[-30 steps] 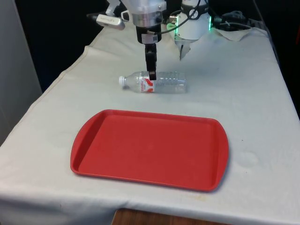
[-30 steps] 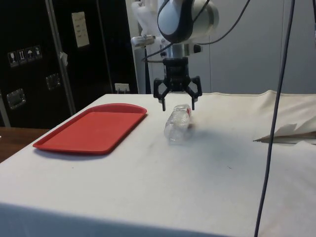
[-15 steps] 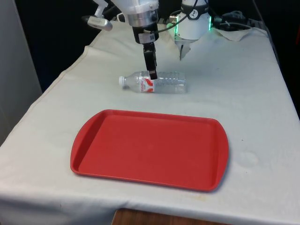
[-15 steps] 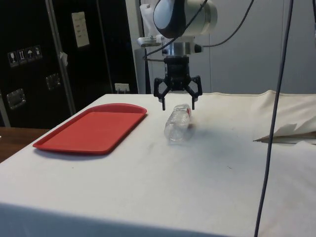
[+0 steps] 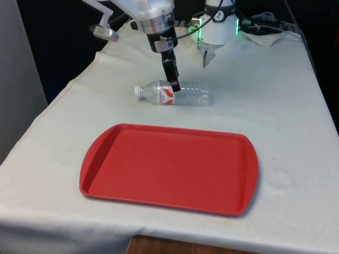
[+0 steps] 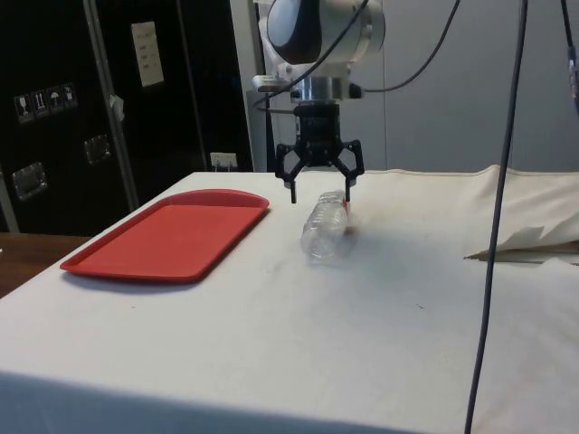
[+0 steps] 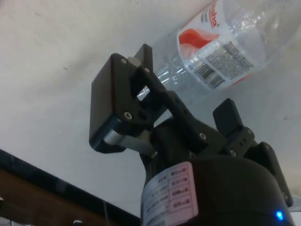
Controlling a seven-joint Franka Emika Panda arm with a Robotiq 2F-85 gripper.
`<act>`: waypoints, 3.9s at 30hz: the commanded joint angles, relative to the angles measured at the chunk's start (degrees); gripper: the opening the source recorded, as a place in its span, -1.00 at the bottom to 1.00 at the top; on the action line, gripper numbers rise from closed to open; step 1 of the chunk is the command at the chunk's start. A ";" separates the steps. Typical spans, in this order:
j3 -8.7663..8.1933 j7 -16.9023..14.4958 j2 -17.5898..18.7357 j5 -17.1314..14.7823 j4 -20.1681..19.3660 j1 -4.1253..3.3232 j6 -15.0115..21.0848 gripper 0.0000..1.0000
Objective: Place the bottle upright on the tray.
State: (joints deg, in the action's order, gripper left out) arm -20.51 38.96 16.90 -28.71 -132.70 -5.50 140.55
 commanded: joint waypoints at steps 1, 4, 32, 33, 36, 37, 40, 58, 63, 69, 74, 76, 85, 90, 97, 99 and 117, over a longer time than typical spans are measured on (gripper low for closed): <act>0.46 -1.43 0.29 -1.49 0.63 0.57 -1.15 1.00; 0.29 -2.52 0.86 -2.35 1.38 0.52 -2.18 1.00; -2.46 -2.52 3.84 -3.09 4.13 0.86 -5.27 1.00; -2.64 -2.46 3.95 -3.21 4.18 0.86 -5.27 1.00; -2.75 -2.58 4.24 -4.01 4.30 0.92 -5.50 1.00; -3.04 -2.41 4.07 -3.27 3.95 0.52 -4.98 1.00; -2.98 -2.75 4.53 -5.21 4.53 1.03 -6.07 1.00; -4.01 -4.13 5.73 -11.00 5.16 1.49 -10.03 1.00; -4.70 -5.44 6.65 -12.83 5.67 1.66 -11.69 1.00; -5.79 -6.30 7.33 -13.46 6.30 1.38 -13.24 1.00; -6.19 -6.59 7.45 -13.52 6.59 1.43 -14.15 1.00; -6.25 -6.99 7.73 -13.81 6.88 1.78 -14.84 1.00; -8.02 -10.26 10.43 -17.25 9.51 2.01 -19.60 1.00; -8.77 -10.89 11.17 -17.93 10.26 1.78 -21.20 1.00; -9.05 -10.71 11.29 -17.59 10.31 1.49 -21.20 1.00; -9.05 -10.71 11.34 -17.59 10.31 1.49 -21.14 1.00; -8.94 -12.43 13.24 -19.31 10.60 1.83 -21.66 1.00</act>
State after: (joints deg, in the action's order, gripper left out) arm -29.68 26.81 30.08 -47.61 -122.33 -4.01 119.29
